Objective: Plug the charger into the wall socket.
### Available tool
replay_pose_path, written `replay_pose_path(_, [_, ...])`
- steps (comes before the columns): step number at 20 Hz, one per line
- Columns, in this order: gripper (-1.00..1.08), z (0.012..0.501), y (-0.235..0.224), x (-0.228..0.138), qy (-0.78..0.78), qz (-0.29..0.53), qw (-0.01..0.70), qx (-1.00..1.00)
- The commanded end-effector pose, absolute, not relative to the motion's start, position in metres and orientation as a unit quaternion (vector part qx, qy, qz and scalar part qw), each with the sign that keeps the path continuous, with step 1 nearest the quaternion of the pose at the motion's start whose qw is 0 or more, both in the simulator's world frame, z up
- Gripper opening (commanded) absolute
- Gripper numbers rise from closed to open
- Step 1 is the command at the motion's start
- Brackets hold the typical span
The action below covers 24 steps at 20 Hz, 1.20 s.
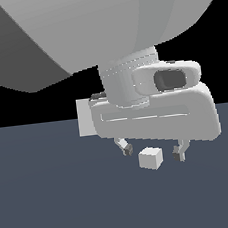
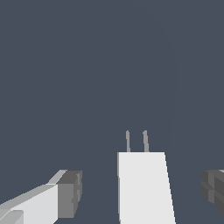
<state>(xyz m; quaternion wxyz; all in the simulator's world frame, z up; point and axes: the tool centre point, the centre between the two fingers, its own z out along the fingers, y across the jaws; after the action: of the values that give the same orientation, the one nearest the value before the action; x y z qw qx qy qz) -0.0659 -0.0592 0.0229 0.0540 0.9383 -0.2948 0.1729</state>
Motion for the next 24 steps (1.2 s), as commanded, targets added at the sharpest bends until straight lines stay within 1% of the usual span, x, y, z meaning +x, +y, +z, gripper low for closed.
replay_pose_path(1, [1.0, 0.016, -0.059, -0.066, -0.295, 0.173, 0.054, 0.938])
replay_pose_path(5, [1.0, 0.012, -0.059, -0.066, -0.295, 0.173, 0.054, 0.938])
replay_pose_path(6, [-1.0, 0.012, -0.059, -0.066, -0.295, 0.173, 0.054, 0.938])
replay_pose_path(18, [-1.0, 0.013, -0.059, -0.065, -0.293, 0.174, 0.053, 0.939])
replay_pose_path(24, [-1.0, 0.025, -0.047, -0.057, -0.257, 0.176, 0.047, 0.949])
